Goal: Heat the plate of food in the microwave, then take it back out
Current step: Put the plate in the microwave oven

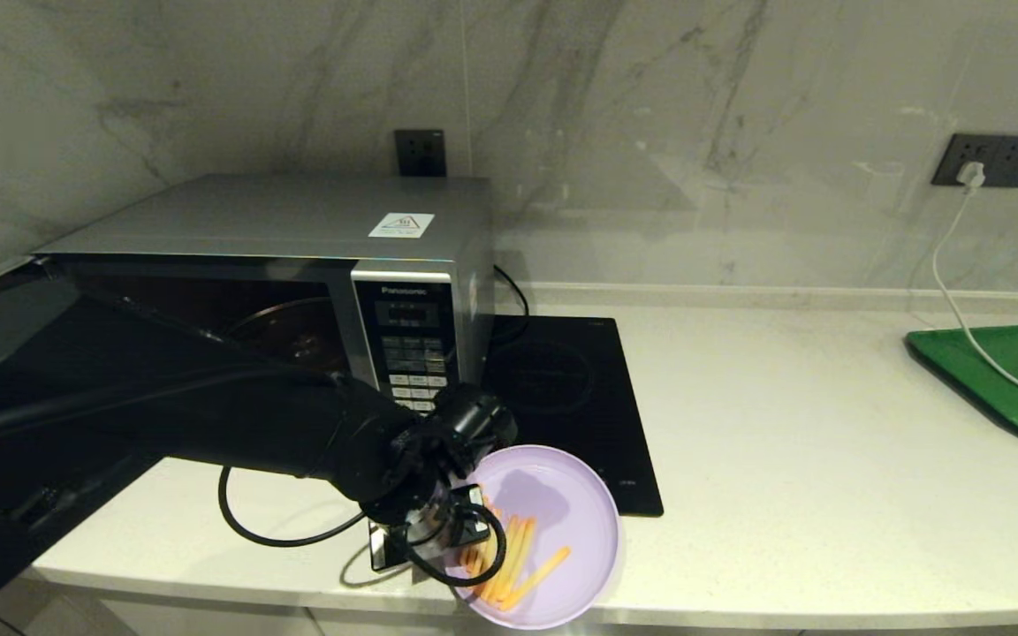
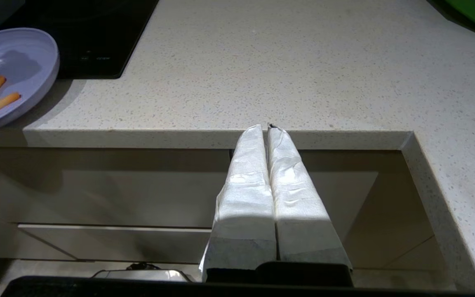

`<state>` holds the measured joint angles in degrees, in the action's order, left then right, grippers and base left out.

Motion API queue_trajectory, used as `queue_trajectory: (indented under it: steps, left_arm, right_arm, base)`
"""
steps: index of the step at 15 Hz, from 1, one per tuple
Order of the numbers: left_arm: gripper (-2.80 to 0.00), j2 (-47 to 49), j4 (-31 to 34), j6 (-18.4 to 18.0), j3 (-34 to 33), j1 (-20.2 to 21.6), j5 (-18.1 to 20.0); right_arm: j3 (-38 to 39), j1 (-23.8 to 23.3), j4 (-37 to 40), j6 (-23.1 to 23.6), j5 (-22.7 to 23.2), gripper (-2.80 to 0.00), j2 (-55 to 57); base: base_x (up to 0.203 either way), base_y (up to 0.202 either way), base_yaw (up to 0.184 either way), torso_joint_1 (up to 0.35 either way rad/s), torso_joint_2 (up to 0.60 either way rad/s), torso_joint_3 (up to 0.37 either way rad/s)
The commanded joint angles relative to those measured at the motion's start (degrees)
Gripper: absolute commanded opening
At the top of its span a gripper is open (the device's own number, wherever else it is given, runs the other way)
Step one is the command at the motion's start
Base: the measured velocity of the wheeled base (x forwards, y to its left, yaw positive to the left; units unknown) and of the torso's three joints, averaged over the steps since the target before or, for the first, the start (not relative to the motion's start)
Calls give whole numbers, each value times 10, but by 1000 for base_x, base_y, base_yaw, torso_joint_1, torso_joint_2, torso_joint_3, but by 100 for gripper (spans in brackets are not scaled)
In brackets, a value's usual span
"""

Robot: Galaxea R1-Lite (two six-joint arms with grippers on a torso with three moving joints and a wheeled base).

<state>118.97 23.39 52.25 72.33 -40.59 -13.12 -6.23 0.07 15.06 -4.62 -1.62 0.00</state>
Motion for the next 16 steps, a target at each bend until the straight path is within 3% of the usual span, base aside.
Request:
queue_trajectory:
  steps: [1, 3, 10, 11, 14, 16]
  left_arm:
    - [-280, -8, -3, 3, 0, 0, 1]
    - [-280, -21, -3, 3, -2, 1, 14]
    - [-280, -77, -3, 0, -20, 10, 128]
    - [-280, -88, -4, -1, -27, 20, 158]
    - [-280, -111, -10, -6, -54, 43, 200]
    - [-280, -143, -46, -32, -107, 67, 240]
  right_arm:
    - [0, 1, 1, 0, 0, -280, 0]
    - [0, 0, 1, 0, 0, -280, 0]
    - [0, 0, 1, 0, 0, -280, 0]
    - [0, 0, 1, 0, 0, -280, 0]
    - [0, 0, 1, 0, 0, -280, 0]
    - [1, 0, 1, 0, 0, -280, 0]
  base:
    - [0, 0, 0, 0, 0, 0]
    - [0, 0, 0, 0, 0, 0]
    - [0, 0, 0, 0, 0, 0]
    - [0, 0, 0, 0, 0, 0]
    - [0, 0, 0, 0, 0, 0]
    - [0, 0, 0, 0, 0, 0]
